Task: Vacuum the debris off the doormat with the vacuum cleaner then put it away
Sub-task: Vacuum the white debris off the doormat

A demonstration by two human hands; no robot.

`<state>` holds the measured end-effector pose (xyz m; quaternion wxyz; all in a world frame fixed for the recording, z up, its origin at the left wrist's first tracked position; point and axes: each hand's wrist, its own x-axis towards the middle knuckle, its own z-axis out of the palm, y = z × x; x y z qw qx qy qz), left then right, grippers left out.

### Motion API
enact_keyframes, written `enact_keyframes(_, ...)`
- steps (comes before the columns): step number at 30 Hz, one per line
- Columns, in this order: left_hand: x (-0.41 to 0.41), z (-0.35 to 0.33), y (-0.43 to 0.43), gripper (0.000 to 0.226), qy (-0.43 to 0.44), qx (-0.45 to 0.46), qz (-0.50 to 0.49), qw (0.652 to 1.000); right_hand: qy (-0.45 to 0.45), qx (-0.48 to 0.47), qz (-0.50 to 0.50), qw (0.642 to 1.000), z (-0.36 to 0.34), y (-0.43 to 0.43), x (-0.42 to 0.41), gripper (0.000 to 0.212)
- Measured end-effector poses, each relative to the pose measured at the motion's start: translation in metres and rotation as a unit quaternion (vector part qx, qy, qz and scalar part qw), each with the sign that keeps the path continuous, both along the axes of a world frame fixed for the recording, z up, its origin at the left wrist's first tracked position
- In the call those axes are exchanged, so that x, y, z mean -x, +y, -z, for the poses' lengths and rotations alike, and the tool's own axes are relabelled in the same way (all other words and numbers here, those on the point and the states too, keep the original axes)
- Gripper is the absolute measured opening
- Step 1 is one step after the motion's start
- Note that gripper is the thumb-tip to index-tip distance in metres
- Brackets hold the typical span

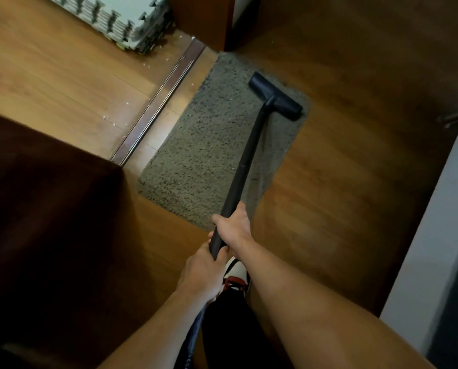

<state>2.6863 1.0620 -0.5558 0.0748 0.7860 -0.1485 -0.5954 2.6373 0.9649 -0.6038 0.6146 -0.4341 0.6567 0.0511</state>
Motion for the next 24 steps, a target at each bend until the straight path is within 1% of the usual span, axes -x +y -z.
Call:
enact_keyframes(6, 0.008, 0.005, -0.024, 0.032, 0.004, 0.015, -0.005, 1.000, 0.003, 0.009, 0.006, 1.000, 0.001, -0.025, 0.008, 0.042)
enact_keyframes(12, 0.007, 0.003, -0.013, 0.032, 0.010, 0.021, -0.018, 1.000, 0.008, 0.008, 0.001, 1.000, -0.004, -0.015, 0.006, 0.046)
enact_keyframes(17, 0.004, 0.000, 0.022, 0.034, 0.038, 0.014, -0.036, 0.999, 0.016, 0.005, -0.011, 1.000, -0.010, 0.018, 0.004, 0.051)
enact_keyframes(21, 0.001, -0.004, 0.065, 0.032, 0.054, 0.006, -0.054, 0.997, 0.022, -0.017, -0.003, 1.000, -0.017, 0.058, -0.002, 0.056)
enact_keyframes(24, -0.004, -0.012, 0.102, 0.031, 0.051, 0.009, -0.067, 0.996, 0.022, -0.027, -0.019, 0.999, -0.021, 0.094, -0.011, 0.059)
